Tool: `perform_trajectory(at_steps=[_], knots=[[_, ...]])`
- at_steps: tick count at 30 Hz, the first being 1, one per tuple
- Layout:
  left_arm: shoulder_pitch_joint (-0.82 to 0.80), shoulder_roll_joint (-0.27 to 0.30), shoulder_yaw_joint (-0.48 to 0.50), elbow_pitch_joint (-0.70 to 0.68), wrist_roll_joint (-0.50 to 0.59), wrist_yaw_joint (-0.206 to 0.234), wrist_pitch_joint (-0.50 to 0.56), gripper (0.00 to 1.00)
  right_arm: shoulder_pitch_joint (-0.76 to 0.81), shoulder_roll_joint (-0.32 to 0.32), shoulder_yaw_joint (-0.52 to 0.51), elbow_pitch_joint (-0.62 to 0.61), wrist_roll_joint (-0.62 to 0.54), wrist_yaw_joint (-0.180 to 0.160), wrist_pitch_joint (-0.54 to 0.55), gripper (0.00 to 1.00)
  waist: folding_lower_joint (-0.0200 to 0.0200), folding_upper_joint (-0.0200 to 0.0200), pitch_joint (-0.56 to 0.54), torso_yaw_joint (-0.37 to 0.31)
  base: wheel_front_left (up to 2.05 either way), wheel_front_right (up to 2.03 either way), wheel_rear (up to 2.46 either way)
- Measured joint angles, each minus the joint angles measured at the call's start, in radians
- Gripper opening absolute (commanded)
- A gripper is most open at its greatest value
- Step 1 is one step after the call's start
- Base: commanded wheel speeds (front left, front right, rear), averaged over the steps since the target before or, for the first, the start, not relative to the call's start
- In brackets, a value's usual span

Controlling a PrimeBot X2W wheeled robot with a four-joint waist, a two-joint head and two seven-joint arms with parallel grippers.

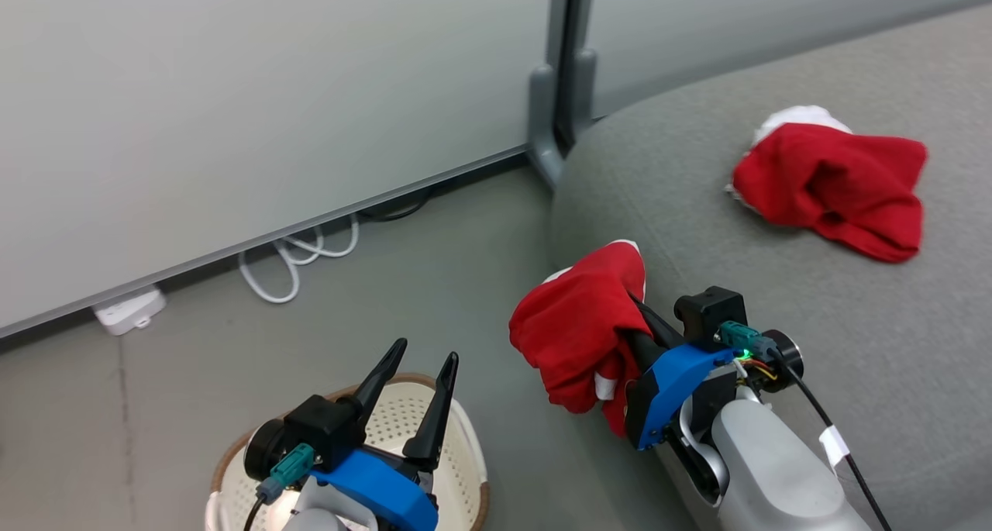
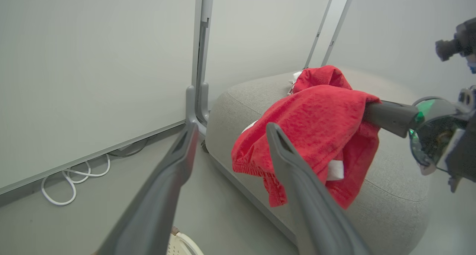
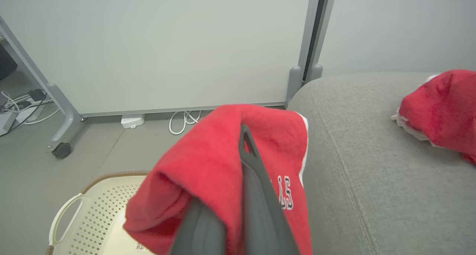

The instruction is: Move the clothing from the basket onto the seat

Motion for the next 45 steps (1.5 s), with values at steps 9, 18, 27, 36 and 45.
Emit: perform_trajectory(at_steps=[9, 18, 27, 36, 45], knots=[[-0.004, 0.017, -0.008, -0.002, 0.001, 0.0, 0.0, 1.0, 0.0, 0.0, 0.008, 0.002, 0.019, 0.0, -0.013, 0.0, 0.0, 0.0, 0.021, -0.148, 0.0, 0.0, 0.0], [-0.009, 0.022, -0.015, 0.0, 0.001, 0.0, 0.0, 1.0, 0.001, 0.0, 0.016, 0.009, 0.03, 0.0, -0.022, 0.0, -0.0002, 0.0, 0.036, -0.251, 0.0, 0.0, 0.0], [-0.017, 0.024, -0.023, 0.008, -0.004, 0.0, 0.0, 1.0, 0.001, 0.0, 0.015, 0.017, 0.034, 0.0, -0.026, 0.0, -0.0002, 0.0, 0.035, -0.263, 0.0, 0.0, 0.0], [-0.032, 0.029, -0.036, 0.006, -0.004, 0.0, 0.0, 1.0, -0.066, 0.0, -0.053, 0.034, 0.031, 0.0, 0.0, 0.0, -0.0002, 0.0, 0.058, -0.241, 0.0, 0.0, 0.0], [-0.09, 0.063, -0.077, -0.012, 0.004, 0.0, 0.0, 1.0, -0.327, -0.073, -0.23, 0.021, -0.041, 0.0, 0.075, 0.0, -0.0001, 0.0, 0.155, -0.197, 0.0, 0.0, 0.0]])
